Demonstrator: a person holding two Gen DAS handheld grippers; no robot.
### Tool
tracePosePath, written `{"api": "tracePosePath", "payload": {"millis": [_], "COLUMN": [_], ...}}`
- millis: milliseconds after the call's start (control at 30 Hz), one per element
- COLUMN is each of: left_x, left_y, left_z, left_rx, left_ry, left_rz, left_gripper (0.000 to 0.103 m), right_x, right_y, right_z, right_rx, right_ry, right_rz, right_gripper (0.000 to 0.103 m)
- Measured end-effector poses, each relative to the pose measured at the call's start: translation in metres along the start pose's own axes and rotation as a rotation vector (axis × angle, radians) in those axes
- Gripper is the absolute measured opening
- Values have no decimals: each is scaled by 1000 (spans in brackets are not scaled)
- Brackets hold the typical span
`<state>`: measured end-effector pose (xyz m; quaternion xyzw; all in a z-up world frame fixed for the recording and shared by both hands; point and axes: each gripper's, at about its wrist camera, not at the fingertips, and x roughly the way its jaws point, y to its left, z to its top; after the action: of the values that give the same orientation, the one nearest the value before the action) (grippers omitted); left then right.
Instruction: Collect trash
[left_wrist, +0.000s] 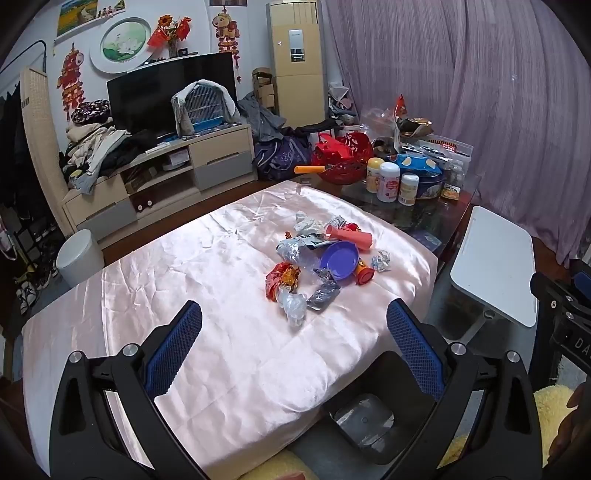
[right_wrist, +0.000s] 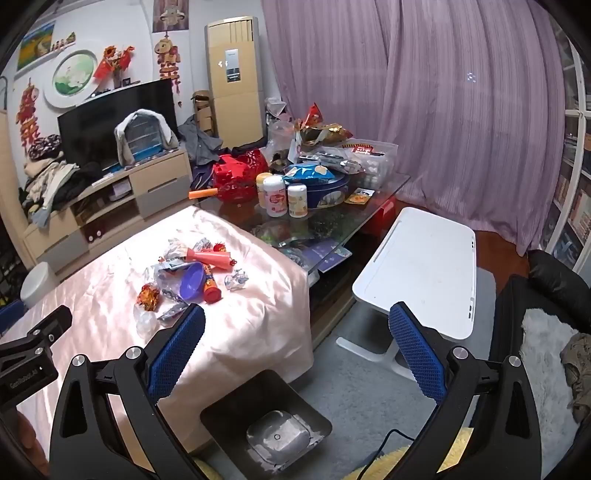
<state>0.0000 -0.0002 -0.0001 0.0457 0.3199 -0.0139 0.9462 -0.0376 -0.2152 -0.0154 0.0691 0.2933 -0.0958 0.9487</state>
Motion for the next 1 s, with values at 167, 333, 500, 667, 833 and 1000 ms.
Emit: {"api": "tracePosePath", "payload": {"millis": [167, 333, 500, 667, 833, 1000], "left_x": [0, 0, 0, 0, 1, 1], "left_y": [0, 0, 0, 0, -2, -2], "left_z": [0, 0, 0, 0, 0, 0], "left_rx": [-2, -3, -4, -7, -8, -10], "left_ry": [-2, -2, -1, -1, 1, 1], "left_rz": [0, -1, -2, -6, -8, -9], "left_gripper": [95, 95, 95, 95, 95, 95], "right_x": [0, -2, -2, -3, -4, -4], "right_y": [0, 1, 2, 4, 5, 6], "right_z": [0, 0, 0, 0, 0, 0], "right_rx": [7, 4, 1, -1, -2, -3], "right_ry": [5, -2, -1, -3, -3, -5], "right_rz": [6, 1, 2, -1, -1, -2], "right_gripper": [100, 100, 100, 100, 100, 100]}}
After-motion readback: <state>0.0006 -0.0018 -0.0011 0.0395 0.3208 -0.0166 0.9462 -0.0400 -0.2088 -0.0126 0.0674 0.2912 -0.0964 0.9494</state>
